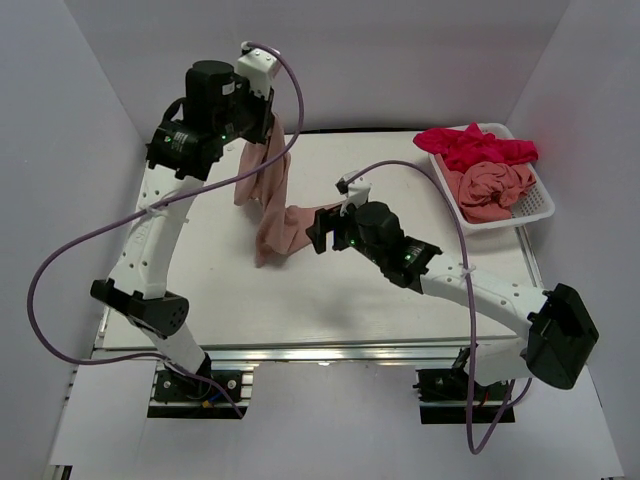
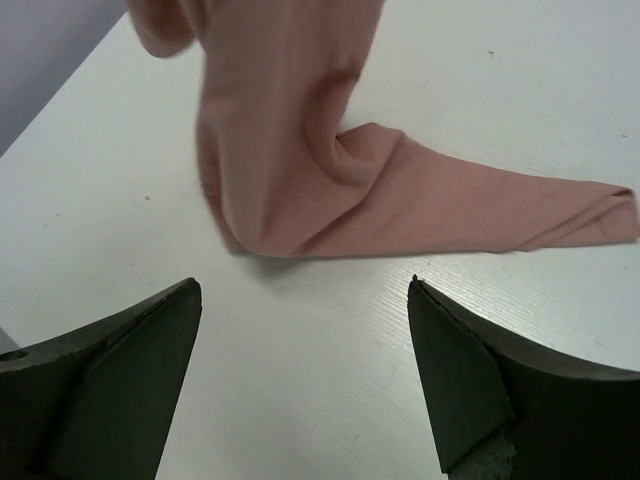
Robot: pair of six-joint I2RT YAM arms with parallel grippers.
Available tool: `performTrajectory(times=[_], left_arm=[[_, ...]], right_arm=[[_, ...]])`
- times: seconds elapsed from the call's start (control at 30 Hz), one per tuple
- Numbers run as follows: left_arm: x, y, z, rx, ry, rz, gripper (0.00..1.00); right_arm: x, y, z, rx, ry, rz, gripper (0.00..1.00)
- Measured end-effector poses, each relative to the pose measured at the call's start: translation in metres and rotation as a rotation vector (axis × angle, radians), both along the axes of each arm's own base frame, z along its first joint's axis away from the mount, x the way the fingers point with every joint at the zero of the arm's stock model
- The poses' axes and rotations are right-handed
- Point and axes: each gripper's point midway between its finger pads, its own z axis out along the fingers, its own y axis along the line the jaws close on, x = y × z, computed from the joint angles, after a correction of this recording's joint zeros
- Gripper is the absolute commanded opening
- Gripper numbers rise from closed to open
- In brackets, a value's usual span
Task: Fold and stack the t-shirts
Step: Flatten out the tshirt
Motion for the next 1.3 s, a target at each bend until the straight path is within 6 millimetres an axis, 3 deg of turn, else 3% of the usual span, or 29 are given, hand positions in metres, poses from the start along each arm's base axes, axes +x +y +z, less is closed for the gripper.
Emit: performTrajectory(times=[0.3,0.5,0.67,0.8,0.9,1.07,1.3], left_arm=[[-0.029,0.019,0.062,-0.045,-0.123,0.03,0.0],[-0.064,0.023,0.11,-0.111,-0.228,-0.031,0.0],[-0.099,0.03,0.165,-0.214,-0.365,-0.066,0.0],[-0.121,0.036,0.194,-0.274,-0.444,-0.084,0.0],[-0.128,0.037,0.201,-0.293,-0.461,-0.089,0.0],[-0.122,0.035,0.198,-0.296,-0.453,-0.084,0.0],[-0.092,0.036,0.162,-0.228,-0.392,-0.014,0.0]], right_arm=[[-0.007,-0.018,-0.036,-0.092,0.018,-0.092,0.86],[-0.012,-0.022,-0.05,-0.121,0.029,-0.108,0.86],[-0.008,-0.022,-0.053,-0.126,0.024,-0.126,0.87],[-0.008,-0.017,-0.074,-0.168,0.047,-0.127,0.88],[-0.009,-0.014,-0.082,-0.179,0.058,-0.134,0.88],[-0.005,-0.011,-0.07,-0.136,0.03,-0.151,0.84],[-0.011,-0.006,-0.06,-0.095,0.022,-0.142,0.84]])
